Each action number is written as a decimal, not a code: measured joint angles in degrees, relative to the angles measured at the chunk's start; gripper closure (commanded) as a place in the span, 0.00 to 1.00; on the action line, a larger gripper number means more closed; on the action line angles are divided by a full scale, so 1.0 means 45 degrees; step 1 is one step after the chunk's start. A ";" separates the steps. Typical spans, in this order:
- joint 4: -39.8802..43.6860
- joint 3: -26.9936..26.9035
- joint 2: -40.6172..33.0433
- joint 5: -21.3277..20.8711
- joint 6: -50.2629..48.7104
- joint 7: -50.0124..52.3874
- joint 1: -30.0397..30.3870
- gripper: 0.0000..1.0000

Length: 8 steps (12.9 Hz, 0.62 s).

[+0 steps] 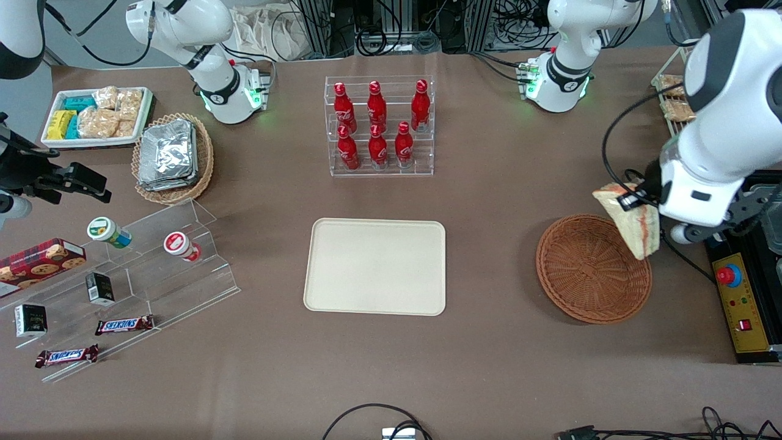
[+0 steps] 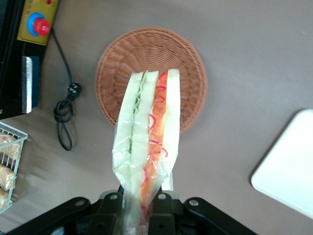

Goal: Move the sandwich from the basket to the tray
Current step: 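Lift the sandwich and carry it with the left gripper over the cream tray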

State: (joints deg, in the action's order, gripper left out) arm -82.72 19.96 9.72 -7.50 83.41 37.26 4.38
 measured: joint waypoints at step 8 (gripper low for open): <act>0.0085 0.2688 0.1351 -0.0390 0.0788 0.1016 -0.2081 1.00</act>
State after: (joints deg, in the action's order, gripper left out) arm -82.34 32.05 15.80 -9.25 86.95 41.83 -4.98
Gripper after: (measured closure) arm 0.815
